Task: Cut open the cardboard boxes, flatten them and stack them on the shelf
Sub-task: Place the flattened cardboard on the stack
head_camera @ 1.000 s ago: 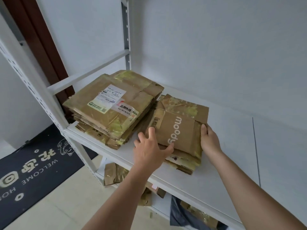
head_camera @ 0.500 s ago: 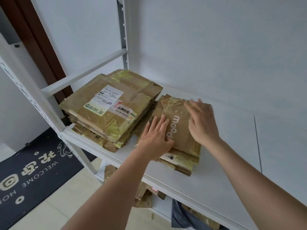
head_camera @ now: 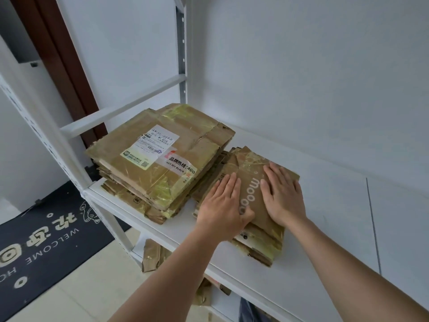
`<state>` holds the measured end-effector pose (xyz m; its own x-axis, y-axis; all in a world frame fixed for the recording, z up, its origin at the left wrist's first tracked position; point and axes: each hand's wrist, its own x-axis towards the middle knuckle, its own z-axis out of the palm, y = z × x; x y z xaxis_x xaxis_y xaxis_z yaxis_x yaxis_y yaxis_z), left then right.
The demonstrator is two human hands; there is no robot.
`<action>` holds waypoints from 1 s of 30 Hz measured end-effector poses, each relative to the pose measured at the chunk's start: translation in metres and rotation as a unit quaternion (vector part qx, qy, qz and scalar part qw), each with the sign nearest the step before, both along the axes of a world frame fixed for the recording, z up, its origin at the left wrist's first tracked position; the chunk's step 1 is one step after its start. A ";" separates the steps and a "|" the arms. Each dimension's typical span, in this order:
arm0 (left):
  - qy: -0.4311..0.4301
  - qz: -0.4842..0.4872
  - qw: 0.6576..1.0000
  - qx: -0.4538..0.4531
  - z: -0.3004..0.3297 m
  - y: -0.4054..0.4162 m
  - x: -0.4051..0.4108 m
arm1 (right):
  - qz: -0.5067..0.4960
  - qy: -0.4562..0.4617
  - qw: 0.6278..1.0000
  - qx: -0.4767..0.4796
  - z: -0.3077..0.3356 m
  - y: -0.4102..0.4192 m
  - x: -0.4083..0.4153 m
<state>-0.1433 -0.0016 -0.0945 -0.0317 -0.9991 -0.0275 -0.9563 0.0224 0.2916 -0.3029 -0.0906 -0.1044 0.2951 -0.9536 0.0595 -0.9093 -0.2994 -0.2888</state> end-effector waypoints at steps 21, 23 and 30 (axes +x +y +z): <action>-0.047 -0.115 0.988 -0.089 0.107 0.044 -0.159 | -0.090 0.039 0.995 -0.019 0.097 0.105 -0.201; -0.052 -0.133 0.986 -0.081 0.108 0.048 -0.193 | -0.124 0.047 0.991 -0.013 0.100 0.115 -0.242; -0.052 -0.179 0.980 -0.066 0.098 0.056 -0.334 | -0.170 0.091 0.981 -0.018 0.097 0.147 -0.385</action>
